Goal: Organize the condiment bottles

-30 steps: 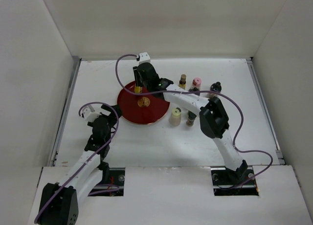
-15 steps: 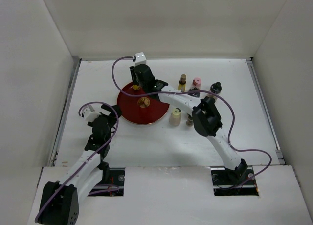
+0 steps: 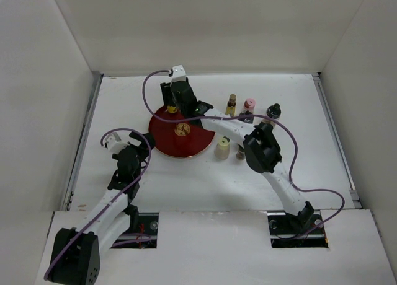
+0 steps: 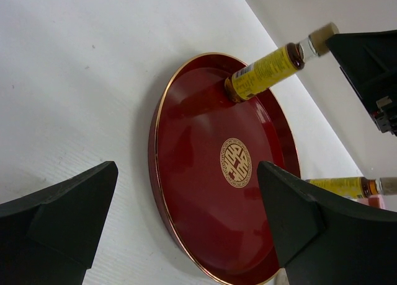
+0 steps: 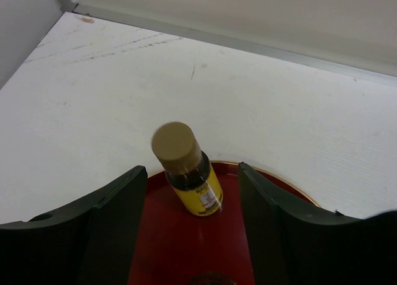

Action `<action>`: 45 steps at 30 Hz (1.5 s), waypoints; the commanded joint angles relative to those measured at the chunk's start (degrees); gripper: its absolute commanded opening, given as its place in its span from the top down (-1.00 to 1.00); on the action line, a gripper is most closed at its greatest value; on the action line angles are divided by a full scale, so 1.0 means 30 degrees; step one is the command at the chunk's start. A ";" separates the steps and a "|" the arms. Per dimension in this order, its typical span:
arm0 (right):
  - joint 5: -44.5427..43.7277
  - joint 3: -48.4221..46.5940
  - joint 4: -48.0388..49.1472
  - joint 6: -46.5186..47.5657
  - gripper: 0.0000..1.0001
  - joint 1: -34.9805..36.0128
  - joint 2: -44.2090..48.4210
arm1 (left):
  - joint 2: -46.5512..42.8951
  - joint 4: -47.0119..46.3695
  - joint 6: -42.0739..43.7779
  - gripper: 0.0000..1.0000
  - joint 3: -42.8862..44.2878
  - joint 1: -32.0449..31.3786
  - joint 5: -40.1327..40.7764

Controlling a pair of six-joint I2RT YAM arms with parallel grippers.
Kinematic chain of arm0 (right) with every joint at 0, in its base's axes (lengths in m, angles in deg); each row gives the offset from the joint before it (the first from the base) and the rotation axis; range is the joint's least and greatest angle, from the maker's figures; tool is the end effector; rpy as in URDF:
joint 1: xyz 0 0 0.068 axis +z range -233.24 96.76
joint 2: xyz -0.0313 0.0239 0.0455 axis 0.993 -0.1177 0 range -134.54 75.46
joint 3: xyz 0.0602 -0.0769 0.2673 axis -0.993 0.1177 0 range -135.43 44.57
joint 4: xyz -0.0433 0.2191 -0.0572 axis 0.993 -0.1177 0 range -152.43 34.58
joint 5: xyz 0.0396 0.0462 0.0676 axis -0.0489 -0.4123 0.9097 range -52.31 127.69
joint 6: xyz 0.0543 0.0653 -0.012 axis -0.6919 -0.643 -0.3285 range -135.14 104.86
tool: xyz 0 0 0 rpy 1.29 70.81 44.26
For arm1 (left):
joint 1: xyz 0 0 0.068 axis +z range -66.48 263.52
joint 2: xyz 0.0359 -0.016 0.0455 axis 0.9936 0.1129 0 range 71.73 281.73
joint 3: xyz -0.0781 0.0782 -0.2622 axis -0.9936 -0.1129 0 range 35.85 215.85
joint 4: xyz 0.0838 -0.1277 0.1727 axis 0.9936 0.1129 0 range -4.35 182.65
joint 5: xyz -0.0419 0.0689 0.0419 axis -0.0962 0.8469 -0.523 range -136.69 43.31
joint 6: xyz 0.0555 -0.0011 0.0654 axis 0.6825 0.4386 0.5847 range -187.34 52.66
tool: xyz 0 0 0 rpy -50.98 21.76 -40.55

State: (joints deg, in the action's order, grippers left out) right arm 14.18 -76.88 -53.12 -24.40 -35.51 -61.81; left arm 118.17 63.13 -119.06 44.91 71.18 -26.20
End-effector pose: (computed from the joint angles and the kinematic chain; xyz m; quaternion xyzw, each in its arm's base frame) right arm 0.4141 0.4106 0.2673 -0.1342 0.7675 0.1484 0.6089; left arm 0.1760 -0.0113 0.1956 -0.3649 0.6978 -0.1988 0.5835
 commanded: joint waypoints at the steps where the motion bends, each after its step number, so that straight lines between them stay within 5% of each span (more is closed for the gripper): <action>1: 0.0013 0.0344 0.1341 -0.0254 -0.34 0.0248 0.1606 | 0.0020 -0.1164 -0.0190 -1.00 -0.0120 0.0202 -0.0326; 16: -0.0190 0.4531 0.2542 -0.0838 -0.38 0.0132 0.6261 | 0.0078 -0.1164 -0.0219 -1.00 -0.0149 0.0289 -0.0267; 19: -0.0659 0.6578 0.2513 -0.1687 -0.17 -0.0715 0.7870 | -0.0038 -0.1164 -0.0249 -1.00 -0.0149 0.0320 -0.0414; 23: -0.1187 0.9247 0.1842 -0.2597 0.40 -0.2530 0.9923 | -0.0039 -0.1164 -0.0249 -1.00 -0.0207 0.0378 -0.0384; 26: -0.1771 1.0421 0.0234 -0.2598 0.54 -0.3849 1.0804 | 0.0078 -0.1164 -0.0278 -1.00 -0.0149 0.0203 -0.0269; 29: -0.2300 1.1125 -0.0737 -0.2540 0.40 -0.4905 1.0924 | 0.0341 -0.1310 -0.0307 -1.00 -0.0120 0.0231 -0.0354; 34: -0.2331 1.1889 -0.0797 -0.2452 -0.15 -0.5668 1.0690 | 0.0429 -0.1428 -0.0307 -1.00 -0.0090 0.0143 -0.0180; 45: -0.1656 1.2064 -0.1442 -0.2685 -0.19 -0.5904 0.9840 | 0.0722 -0.1574 -0.0278 -1.00 -0.0032 0.0056 -0.0151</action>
State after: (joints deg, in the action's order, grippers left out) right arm 8.59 -40.73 -56.94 -31.65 -53.26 -31.36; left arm 120.20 61.77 -119.48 44.91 71.70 -26.81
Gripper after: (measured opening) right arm 0.599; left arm 0.997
